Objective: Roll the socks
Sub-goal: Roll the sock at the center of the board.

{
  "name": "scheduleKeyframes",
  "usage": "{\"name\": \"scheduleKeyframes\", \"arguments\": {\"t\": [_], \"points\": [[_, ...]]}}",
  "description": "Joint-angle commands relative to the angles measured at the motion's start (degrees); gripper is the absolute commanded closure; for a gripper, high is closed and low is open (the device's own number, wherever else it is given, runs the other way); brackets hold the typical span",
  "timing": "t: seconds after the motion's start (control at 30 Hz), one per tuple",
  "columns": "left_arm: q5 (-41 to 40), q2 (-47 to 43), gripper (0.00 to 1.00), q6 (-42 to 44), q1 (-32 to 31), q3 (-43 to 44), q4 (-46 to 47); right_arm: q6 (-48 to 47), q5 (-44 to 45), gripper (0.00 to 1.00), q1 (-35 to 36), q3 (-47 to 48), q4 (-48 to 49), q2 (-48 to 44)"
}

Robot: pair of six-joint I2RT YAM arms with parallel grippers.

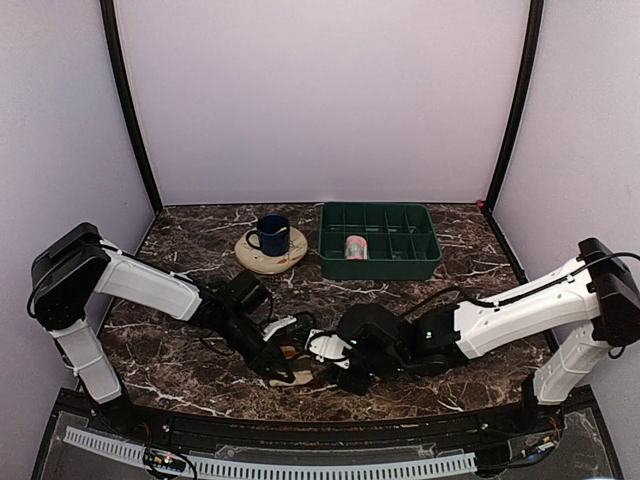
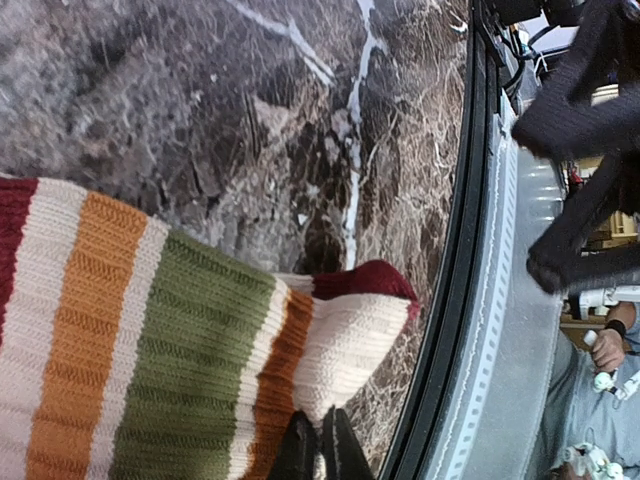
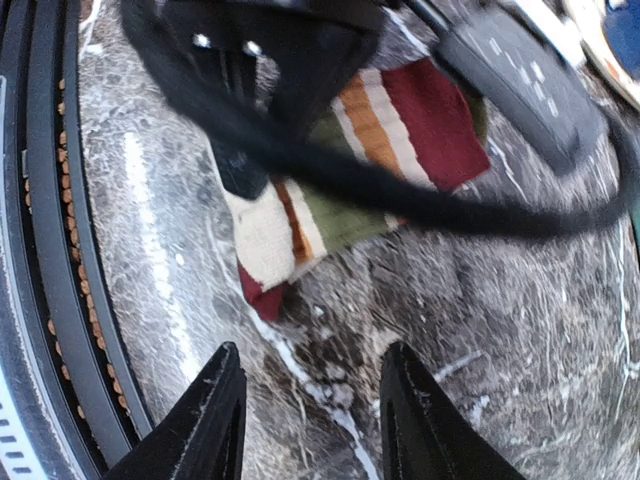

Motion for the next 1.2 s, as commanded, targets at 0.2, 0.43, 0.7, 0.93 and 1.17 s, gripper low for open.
{"name": "scheduleKeyframes", "arguments": {"t": [0.2,0.43,0.7,0.93,1.17], "points": [[6.14,2.27,1.00,2.00,1.70,1.17,-4.71,-7.52,1.58,0.58,4.79,7.82,0.70,8.21],[7.39,4.05,1.00,3.11,2.03,1.96,-6.23,-10.59,0.53,0.59,5.53,10.32,-0.01,11.49],[7.89,5.26,1.00,4.21,2.13,2.92,-7.51,-12.44,0.52,0.61,5.58,12.04,-0.92,14.90],[8.20,6.43,1.00,5.30,2.31,3.94,-9.22,-13.26,0.93,0.63,5.47,12.83,-0.87,17.65],[8.96,7.16,1.00,5.59,2.47,4.07,-9.37,-13.25,1.39,0.66,4.80,13.08,-1.05,19.19]]}}
